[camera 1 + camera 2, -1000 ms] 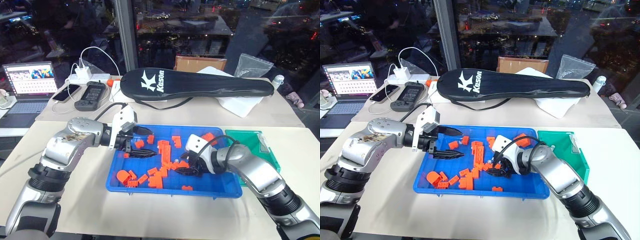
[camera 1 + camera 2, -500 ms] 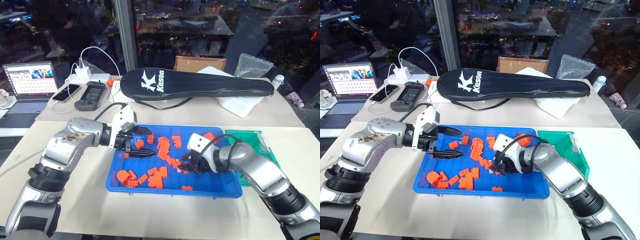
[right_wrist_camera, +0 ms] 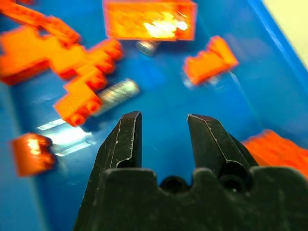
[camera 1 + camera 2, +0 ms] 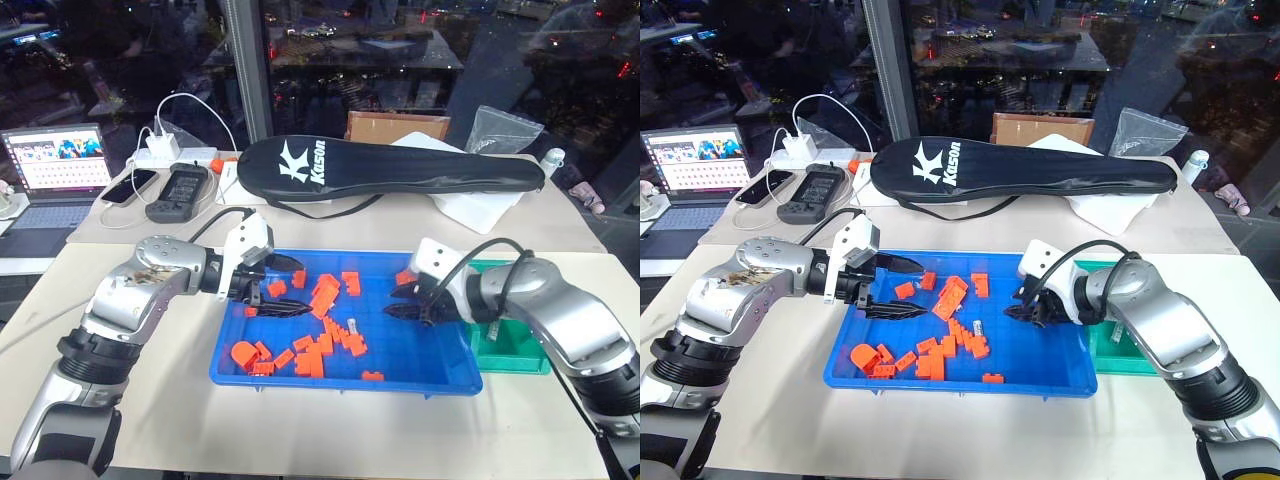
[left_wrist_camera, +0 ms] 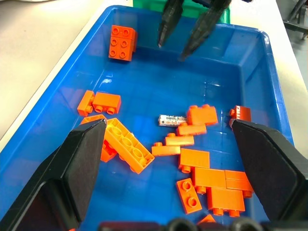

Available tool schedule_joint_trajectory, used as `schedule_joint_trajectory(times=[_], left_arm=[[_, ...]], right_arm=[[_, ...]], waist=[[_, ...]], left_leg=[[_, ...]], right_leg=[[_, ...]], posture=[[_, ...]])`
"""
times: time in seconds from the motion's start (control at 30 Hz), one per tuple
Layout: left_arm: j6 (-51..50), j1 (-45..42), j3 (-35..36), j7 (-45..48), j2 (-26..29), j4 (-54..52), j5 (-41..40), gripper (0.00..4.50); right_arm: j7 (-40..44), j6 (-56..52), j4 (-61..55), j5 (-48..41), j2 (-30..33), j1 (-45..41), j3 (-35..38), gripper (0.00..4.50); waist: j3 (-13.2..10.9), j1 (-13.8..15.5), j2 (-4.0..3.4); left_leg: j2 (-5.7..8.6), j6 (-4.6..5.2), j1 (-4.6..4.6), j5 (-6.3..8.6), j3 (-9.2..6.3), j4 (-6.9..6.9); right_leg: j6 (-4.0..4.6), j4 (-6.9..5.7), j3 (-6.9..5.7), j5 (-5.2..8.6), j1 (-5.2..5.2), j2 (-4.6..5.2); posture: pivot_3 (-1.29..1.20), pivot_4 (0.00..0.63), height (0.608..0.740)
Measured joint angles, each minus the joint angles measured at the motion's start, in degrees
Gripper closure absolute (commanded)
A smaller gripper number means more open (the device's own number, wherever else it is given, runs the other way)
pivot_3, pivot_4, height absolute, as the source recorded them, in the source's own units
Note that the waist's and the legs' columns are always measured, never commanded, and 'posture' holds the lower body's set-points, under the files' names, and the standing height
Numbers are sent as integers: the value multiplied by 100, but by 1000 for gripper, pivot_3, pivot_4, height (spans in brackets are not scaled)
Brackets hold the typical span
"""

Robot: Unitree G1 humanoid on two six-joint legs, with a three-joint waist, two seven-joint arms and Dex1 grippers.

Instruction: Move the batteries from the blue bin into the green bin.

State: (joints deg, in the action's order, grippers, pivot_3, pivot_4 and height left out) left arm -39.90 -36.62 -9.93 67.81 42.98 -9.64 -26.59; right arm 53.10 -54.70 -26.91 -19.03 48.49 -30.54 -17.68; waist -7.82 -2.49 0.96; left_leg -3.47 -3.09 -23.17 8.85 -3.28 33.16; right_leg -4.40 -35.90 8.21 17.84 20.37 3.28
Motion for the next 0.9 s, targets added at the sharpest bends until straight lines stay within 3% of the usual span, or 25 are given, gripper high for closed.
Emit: schedule_joint_trajectory(times=[0.37, 0.47, 0.67, 0.9], left_arm=[[2, -1, -3, 39, 1, 42, 22, 0], [2, -1, -3, 39, 6, 42, 54, 0], [0, 0, -3, 39, 38, 39, 63, 0], [-1, 0, -3, 36, 50, 38, 67, 0]], right_arm=[[-350, 292, 765, 583, -635, -96, -573, 2697], [-366, 293, 886, 641, -786, -159, -590, 2063], [-420, 121, 921, 612, -989, -289, -541, 58], [-565, 18, 863, 761, -1000, -190, -809, 58]], waist=[[0, 4, 0], [0, 4, 0], [0, 13, 0], [0, 6, 0]], left_leg=[[-1, 0, 0, 0, 0, 1], [0, 0, -1, 0, 0, 0], [0, 0, -1, 0, -1, 0], [-1, 0, 0, 0, 0, -1]], right_leg=[[0, -1, -1, 0, 1, -1], [0, -1, -1, 0, 2, -1], [0, -1, -1, 0, 1, 0], [0, -1, 0, 0, 2, -1]], posture=[[0, 150, 740], [0, 150, 740], [0, 150, 740], [0, 150, 740]])
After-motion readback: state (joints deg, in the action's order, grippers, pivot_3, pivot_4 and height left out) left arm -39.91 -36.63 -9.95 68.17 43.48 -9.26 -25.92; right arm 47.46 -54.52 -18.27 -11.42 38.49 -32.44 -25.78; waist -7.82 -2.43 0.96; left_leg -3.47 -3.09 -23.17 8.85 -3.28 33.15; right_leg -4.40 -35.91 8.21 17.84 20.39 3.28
